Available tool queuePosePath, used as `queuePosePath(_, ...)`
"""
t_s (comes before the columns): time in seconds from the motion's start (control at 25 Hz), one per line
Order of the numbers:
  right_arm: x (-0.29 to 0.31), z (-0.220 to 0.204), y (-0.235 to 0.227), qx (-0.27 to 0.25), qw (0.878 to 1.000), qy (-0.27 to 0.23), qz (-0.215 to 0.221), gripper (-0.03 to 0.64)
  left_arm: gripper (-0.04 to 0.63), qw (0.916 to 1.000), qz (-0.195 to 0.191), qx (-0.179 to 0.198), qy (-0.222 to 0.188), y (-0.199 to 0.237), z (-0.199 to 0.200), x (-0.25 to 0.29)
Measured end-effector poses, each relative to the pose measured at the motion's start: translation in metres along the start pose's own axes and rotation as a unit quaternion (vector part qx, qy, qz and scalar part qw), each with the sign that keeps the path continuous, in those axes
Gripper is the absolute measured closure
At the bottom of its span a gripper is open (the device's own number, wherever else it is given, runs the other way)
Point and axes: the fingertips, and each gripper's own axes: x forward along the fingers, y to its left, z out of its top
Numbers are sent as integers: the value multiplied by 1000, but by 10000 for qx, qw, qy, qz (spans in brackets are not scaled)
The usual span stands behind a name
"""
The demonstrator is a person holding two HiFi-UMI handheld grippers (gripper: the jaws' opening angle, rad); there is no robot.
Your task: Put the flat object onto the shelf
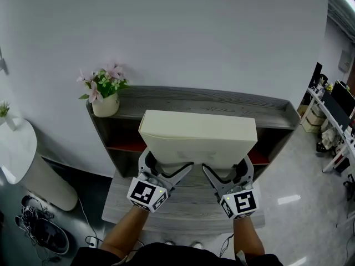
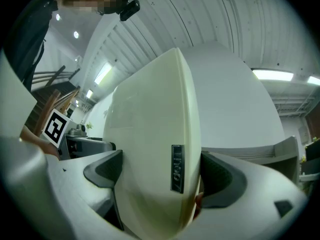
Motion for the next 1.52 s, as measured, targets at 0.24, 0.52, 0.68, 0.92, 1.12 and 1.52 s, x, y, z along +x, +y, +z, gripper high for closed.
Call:
queuePosePath(0.24, 11, 24, -9, -108, 9996, -167, 211, 137, 52, 9995, 269, 39, -140, 5, 22, 7)
queuePosePath(0.52, 14, 59, -21, -166, 9983, -492, 256, 137, 52, 9987, 300, 296, -293, 1, 59, 18)
queuePosePath(0.68, 19, 85, -27, -238, 9966, -735, 277, 138, 52, 9972, 315, 505, -448, 3, 88, 25)
queuePosePath(0.92, 23, 127, -37, -464, 9922, -1123, 272, 137, 52, 9940, 332, 718, -753, 3, 129, 36)
queuePosePath(1.12, 30, 151, -53, -410, 9896, -1364, 213, 137, 52, 9907, 252, 1012, -874, 4, 159, 54)
queuePosePath(1.52, 67, 178, -83, -542, 9885, -1401, 199, 137, 52, 9886, 147, 1125, -993, 26, 189, 96)
